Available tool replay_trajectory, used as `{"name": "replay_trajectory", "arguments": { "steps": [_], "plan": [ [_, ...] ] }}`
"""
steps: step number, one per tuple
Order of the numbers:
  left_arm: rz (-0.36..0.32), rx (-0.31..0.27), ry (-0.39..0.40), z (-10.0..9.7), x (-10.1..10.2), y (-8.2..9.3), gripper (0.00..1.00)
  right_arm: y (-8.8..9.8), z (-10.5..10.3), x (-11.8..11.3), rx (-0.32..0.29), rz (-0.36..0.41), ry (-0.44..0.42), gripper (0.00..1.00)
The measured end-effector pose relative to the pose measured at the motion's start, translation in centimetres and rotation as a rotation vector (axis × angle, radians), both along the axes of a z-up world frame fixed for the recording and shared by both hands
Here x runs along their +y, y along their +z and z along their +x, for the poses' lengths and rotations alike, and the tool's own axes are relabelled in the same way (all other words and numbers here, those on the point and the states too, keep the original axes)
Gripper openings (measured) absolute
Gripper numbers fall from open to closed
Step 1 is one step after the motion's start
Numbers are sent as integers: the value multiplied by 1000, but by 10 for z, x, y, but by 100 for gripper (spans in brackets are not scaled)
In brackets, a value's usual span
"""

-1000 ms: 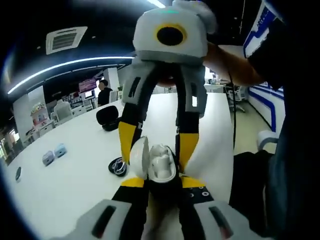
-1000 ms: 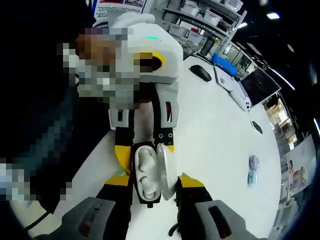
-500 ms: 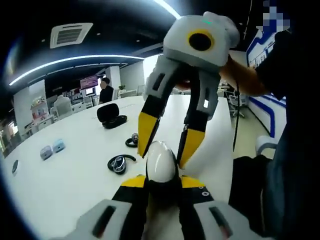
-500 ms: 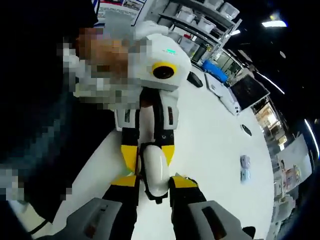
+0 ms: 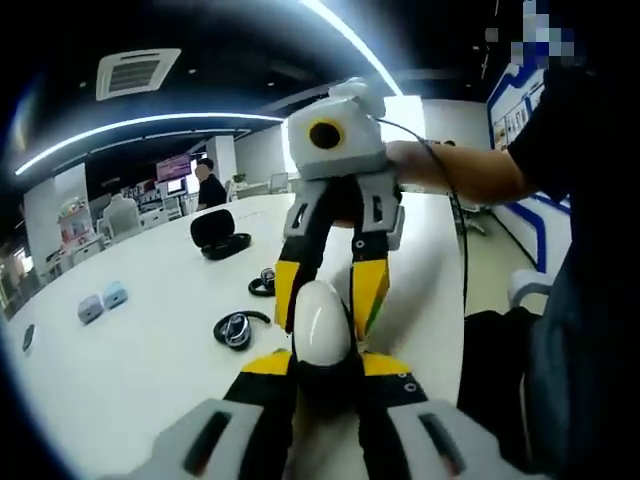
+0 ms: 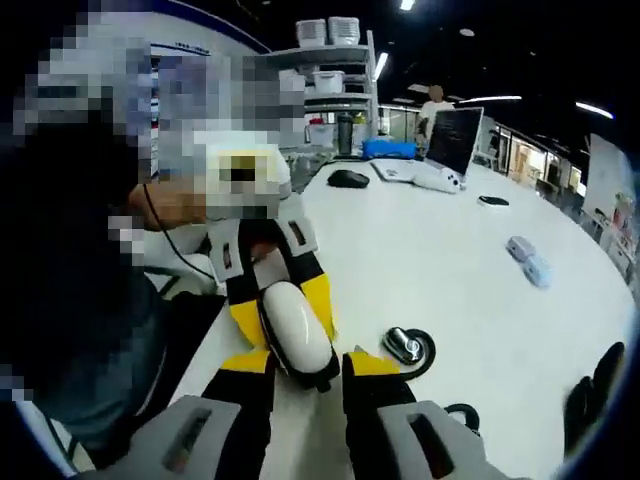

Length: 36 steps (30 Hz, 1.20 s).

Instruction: Pick up the earbuds from the table and place the earbuds into the earbud case

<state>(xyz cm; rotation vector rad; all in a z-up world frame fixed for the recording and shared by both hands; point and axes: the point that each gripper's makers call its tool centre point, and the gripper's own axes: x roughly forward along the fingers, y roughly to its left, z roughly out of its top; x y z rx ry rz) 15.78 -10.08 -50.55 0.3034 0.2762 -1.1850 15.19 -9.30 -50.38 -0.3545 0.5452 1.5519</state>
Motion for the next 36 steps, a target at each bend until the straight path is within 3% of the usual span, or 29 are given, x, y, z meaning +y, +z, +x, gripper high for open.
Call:
{"name": "replay_trajectory", "arguments": {
  "steps": [16,23,30,36],
  "plan": [
    [-50,11,73,9,6,1,34,7,-4,4,311,123,-143,18],
    [-81,6,84,9,10,8,35,14,-4,4,397,181,-216,17],
    [-95,-39,90,7,9,19,37,19,-4,3,547,255,-319,17],
    [-31,-115,93,6,10,21,38,19,-2,2,619,291,-394,17]
  ]
}}
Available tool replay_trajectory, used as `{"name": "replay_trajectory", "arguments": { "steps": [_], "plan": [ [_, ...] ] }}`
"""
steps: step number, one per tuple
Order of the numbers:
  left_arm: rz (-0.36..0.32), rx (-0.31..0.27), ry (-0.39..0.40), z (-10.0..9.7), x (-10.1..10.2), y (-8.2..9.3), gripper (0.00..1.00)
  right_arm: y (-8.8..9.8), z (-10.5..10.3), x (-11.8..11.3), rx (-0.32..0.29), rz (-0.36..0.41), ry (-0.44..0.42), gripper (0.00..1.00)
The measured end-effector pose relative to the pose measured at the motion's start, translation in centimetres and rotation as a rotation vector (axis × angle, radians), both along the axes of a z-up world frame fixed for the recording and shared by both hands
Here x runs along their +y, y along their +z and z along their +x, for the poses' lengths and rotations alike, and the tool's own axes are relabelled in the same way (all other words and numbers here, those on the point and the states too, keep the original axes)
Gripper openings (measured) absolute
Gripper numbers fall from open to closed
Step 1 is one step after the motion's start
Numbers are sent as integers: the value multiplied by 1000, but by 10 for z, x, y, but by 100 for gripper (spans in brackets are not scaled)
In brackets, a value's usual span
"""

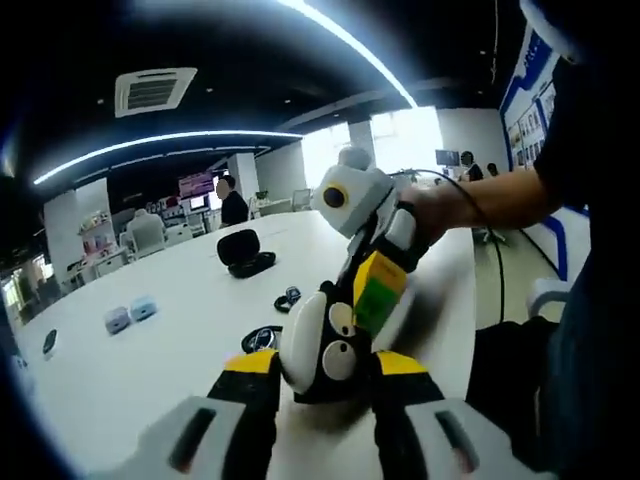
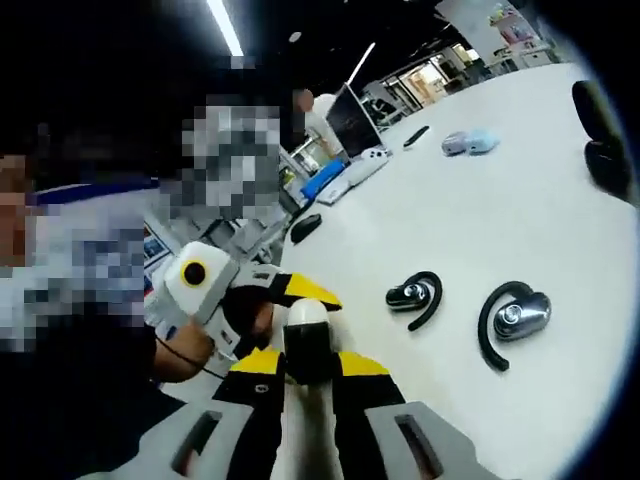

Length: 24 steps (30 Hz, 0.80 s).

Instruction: Pick up the earbuds from the table and place the earbuds into the earbud case

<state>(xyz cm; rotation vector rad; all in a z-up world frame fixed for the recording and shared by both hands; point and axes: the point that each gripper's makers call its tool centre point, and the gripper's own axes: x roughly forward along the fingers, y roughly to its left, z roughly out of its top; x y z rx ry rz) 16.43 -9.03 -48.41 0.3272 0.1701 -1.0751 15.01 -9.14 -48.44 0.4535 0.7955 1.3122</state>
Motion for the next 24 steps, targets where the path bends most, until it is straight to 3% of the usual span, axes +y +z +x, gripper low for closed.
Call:
{"name": "replay_trajectory", "arguments": {
  "steps": [9,12,18,24],
  "plan": [
    [69,-122,10,13,0,28,38,23,19,-3,96,104,-144,17],
    [69,-157,17,31,0,44,38,38,40,-6,130,154,-225,17],
    [71,-186,15,76,-5,59,37,49,82,-13,143,198,-330,17],
    [168,-248,20,116,-12,63,32,50,128,-22,199,260,-469,17]
  ]
}}
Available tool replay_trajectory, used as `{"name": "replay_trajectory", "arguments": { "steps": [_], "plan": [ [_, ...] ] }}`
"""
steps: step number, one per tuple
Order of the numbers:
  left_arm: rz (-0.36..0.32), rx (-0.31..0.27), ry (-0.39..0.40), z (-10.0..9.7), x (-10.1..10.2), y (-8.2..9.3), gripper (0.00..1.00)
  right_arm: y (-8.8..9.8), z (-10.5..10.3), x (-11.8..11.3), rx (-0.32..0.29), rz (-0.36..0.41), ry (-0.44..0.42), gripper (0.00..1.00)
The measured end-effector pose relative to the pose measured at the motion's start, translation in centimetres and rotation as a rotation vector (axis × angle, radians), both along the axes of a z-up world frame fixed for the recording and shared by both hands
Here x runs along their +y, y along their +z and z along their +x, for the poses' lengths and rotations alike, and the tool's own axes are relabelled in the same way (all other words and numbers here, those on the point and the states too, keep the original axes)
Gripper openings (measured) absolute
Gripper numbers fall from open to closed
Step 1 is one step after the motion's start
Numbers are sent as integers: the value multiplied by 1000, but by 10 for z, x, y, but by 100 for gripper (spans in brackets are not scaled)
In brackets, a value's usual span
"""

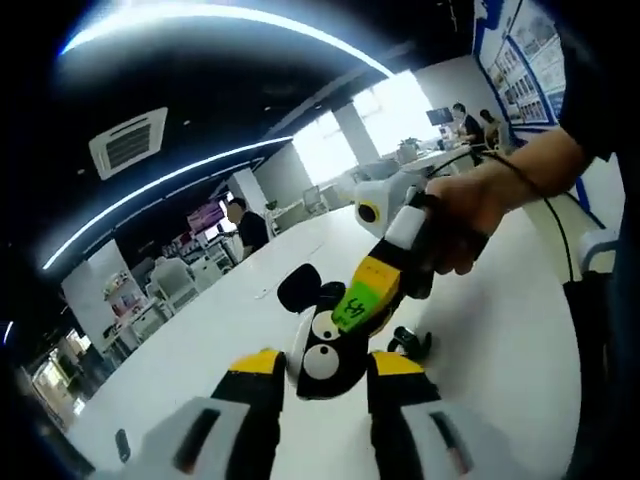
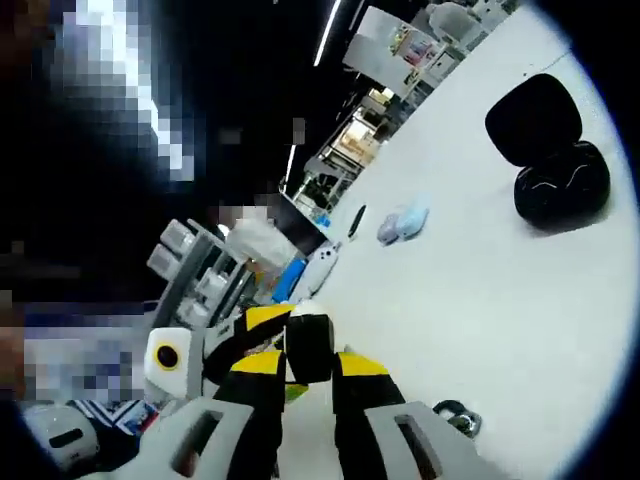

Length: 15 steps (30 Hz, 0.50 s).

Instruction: Pick up the earbuds from the table and place the earbuds into the earbud case

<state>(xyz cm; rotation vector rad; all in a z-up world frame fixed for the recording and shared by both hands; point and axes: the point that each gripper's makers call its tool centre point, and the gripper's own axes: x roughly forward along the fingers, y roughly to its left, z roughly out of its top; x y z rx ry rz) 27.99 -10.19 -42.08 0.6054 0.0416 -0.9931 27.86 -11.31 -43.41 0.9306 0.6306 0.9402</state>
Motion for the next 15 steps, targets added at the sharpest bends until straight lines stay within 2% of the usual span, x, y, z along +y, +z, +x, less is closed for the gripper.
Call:
{"name": "replay_trajectory", "arguments": {
  "steps": [3,7,15],
  "plan": [
    [11,-5,10,24,-3,0,30,-2,27,-6,31,39,-79,17],
    [20,1,24,49,-4,-3,30,-9,52,-9,74,58,-148,17],
    [22,31,66,105,-6,-21,29,-23,103,-14,129,45,-293,15]
  ]
}}
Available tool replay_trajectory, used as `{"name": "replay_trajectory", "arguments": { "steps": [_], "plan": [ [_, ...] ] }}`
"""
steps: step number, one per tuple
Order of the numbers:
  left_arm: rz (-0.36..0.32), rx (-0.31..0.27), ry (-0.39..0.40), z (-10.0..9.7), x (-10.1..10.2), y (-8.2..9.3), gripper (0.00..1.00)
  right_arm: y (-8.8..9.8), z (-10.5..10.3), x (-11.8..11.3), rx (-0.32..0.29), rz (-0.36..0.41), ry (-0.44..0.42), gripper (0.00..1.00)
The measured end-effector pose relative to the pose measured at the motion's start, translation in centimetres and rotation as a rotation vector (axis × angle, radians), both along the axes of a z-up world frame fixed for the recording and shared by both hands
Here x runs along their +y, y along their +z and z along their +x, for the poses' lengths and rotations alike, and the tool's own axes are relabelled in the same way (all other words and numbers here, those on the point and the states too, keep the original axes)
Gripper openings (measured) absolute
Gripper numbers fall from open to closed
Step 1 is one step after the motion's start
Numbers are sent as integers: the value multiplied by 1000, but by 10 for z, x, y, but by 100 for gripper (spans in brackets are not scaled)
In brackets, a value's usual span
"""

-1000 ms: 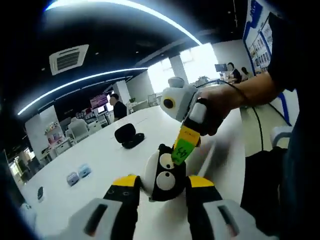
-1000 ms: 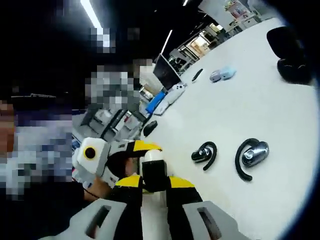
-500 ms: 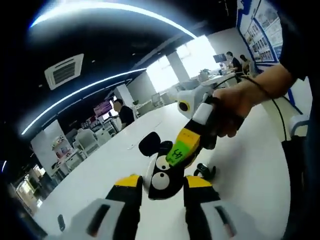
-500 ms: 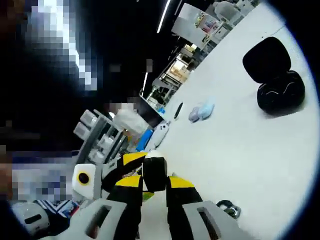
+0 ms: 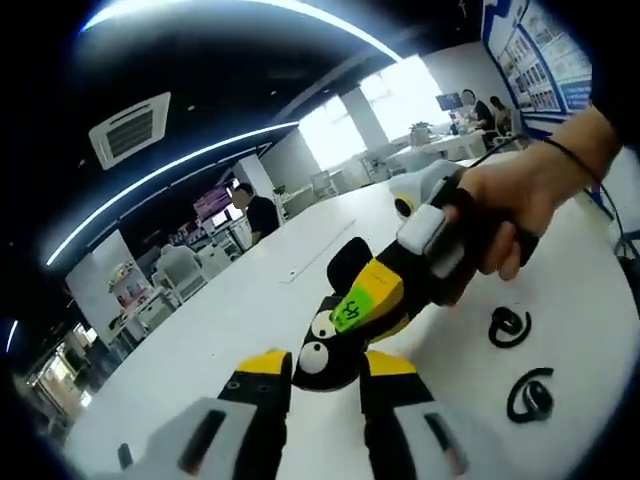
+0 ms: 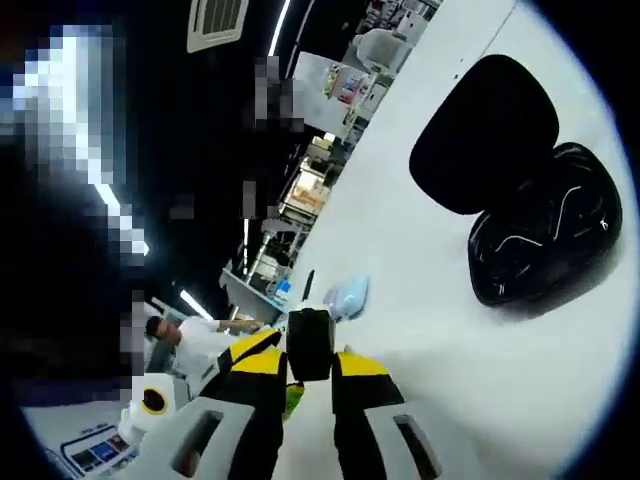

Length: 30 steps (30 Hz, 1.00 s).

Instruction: Pick up the earbuds from the table and place the earbuds into the earbud case

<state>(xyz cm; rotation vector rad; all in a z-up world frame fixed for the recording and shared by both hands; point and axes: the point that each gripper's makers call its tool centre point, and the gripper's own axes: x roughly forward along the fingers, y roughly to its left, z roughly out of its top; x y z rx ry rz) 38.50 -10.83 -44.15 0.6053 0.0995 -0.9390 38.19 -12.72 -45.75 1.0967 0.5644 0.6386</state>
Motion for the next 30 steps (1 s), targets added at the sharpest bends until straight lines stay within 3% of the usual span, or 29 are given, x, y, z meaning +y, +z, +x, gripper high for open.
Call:
{"name": "replay_trajectory", "arguments": {
  "steps": [4,10,17,30],
  "plan": [
    [-26,36,28,23,-2,-8,29,-11,19,3,48,-13,-48,15],
    [10,66,28,50,-11,-33,29,-34,37,-5,122,-37,-142,15],
    [3,64,8,49,-19,-34,29,-35,44,-13,148,12,-254,14],
    [31,64,3,34,-11,-35,28,-37,23,-13,187,42,-271,13]
  ]
}}
